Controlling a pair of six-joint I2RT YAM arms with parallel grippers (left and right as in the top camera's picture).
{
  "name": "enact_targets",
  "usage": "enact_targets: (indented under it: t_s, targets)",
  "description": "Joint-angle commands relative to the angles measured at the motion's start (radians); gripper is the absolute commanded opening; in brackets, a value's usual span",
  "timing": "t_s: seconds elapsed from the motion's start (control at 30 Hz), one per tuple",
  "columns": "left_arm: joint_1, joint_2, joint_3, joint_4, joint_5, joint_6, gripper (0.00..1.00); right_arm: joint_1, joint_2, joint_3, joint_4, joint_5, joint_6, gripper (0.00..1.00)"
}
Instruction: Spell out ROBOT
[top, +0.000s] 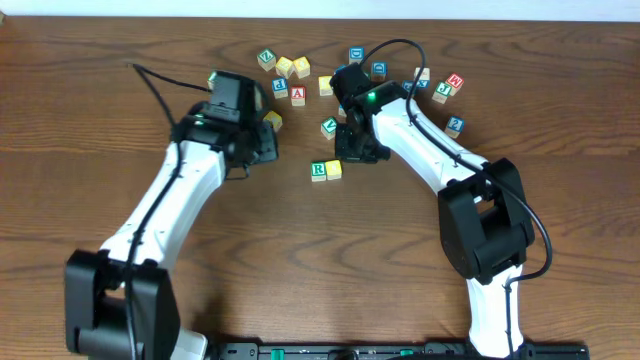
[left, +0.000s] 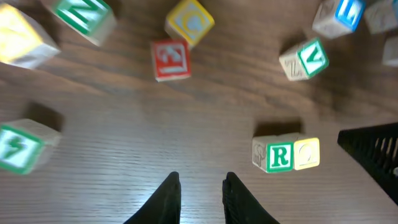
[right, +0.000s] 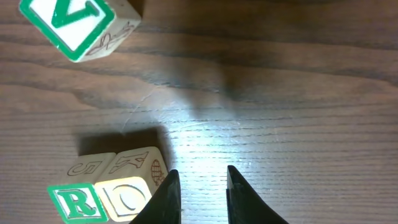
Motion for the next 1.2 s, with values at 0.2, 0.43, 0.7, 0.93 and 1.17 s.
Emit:
enact_targets:
  t_s: [0.2,0.43,0.7,0.93,1.17]
  targets:
    - [-0.054,0.052,0.023,-0.003,-0.013,-0.030,0.23,0.041,-0.031,-0.077,0.046,0.003,-0.017,0.18]
    - [-0.055,0.052,0.023,0.002,-0.014,-0.030,0.23,0.055,-0.031,-0.090,0.067,-0.008,-0.018,0.18]
    - [-0.055,0.052,0.023,0.005,-0.014,-0.030,0.23,0.056,-0.031,-0.090,0.065,-0.011,-0.018,0.18]
    - [-0.055,0.052,0.023,0.005,-0.014,-0.030,0.23,0.056,-0.031,-0.090,0.064,-0.038,-0.017,0.19]
    - [-0.055,0.052,0.023,0.005,-0.014,-0.030,0.23,0.056,-0.031,-0.090,0.060,-0.041,-0.017,0.19]
